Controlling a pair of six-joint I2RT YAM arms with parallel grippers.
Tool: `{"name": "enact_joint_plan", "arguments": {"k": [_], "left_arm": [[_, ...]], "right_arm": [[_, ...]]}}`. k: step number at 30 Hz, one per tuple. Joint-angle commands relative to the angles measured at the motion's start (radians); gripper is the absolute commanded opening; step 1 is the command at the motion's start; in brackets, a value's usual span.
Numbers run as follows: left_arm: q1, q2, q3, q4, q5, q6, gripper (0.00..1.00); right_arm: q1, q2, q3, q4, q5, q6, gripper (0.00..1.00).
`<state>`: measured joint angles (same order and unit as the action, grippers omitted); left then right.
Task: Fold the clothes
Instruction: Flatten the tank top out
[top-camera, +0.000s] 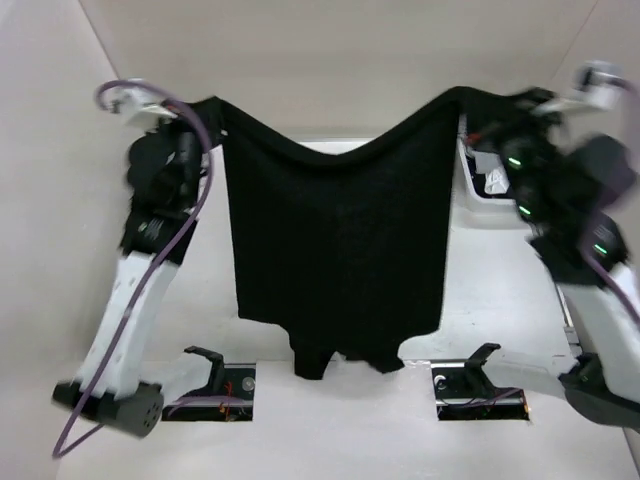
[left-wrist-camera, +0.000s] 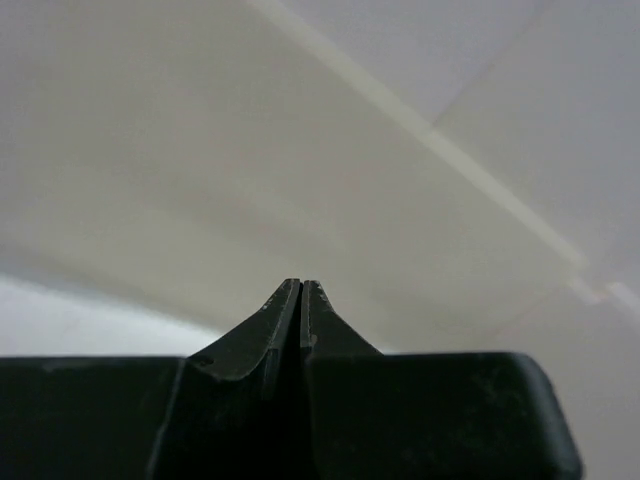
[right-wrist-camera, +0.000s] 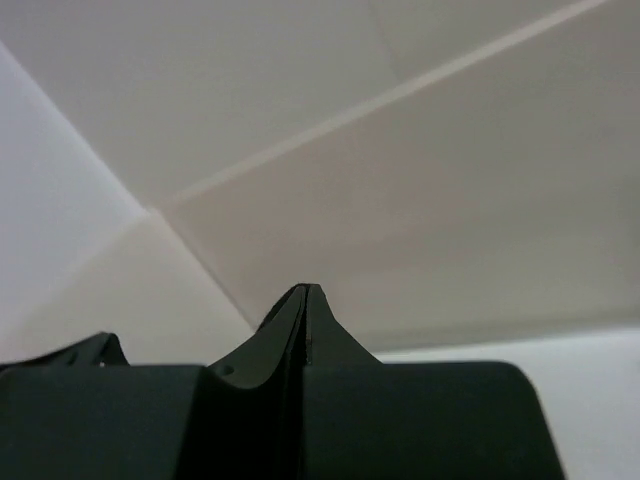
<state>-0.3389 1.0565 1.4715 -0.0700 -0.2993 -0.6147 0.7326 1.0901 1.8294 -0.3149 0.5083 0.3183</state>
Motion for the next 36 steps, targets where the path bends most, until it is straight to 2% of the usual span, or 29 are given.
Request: {"name": "enact_joint_plan", "arguments": {"k": [1,5,10,16,19,21,23,27,31,36], "left_arm": [[0.132,0.115,-0.135,-0.001,0.075,-0.114,0.01],[0.194,0.252,-0.085,0.018,0.084,-0.145,0.01],[0.197,0.391,0.156,-0.019,0.089,-0.134,0.01],[0.212,0.422,0.377,-0.059,0.111,-0.109,0.01],[0.215,0.389,0.401,-0.073,0.101,-0.089,0.01],[0.215,0.350,0.363,-0.068,0.092,-0.083,0.01],[0.211,0.309,0.296,-0.059,0.077,-0.080,0.01],[0.186,0.203,0.092,-0.011,0.052,-0.072,0.01],[0.122,0.029,-0.237,0.029,0.023,-0.074,0.01],[0.013,-0.295,-0.727,0.017,-0.050,-0.083,0.02]], "right_arm": [[-0.158,0.103,-0.065,0.000,-0.198,0.085,0.00],[-0.321,0.356,0.066,-0.004,-0.398,0.146,0.00],[-0.397,0.605,0.373,-0.091,-0.442,0.162,0.00],[-0.401,0.654,0.665,-0.173,-0.464,0.169,0.00],[-0.401,0.611,0.680,-0.194,-0.459,0.163,0.00],[-0.401,0.559,0.616,-0.196,-0.458,0.156,0.00],[-0.401,0.481,0.480,-0.184,-0.442,0.151,0.00],[-0.373,0.245,0.033,-0.075,-0.375,0.153,0.00],[-0.275,-0.037,-0.428,0.008,-0.274,0.162,0.00],[-0.059,-0.378,-0.925,-0.007,-0.137,0.261,0.00]]}}
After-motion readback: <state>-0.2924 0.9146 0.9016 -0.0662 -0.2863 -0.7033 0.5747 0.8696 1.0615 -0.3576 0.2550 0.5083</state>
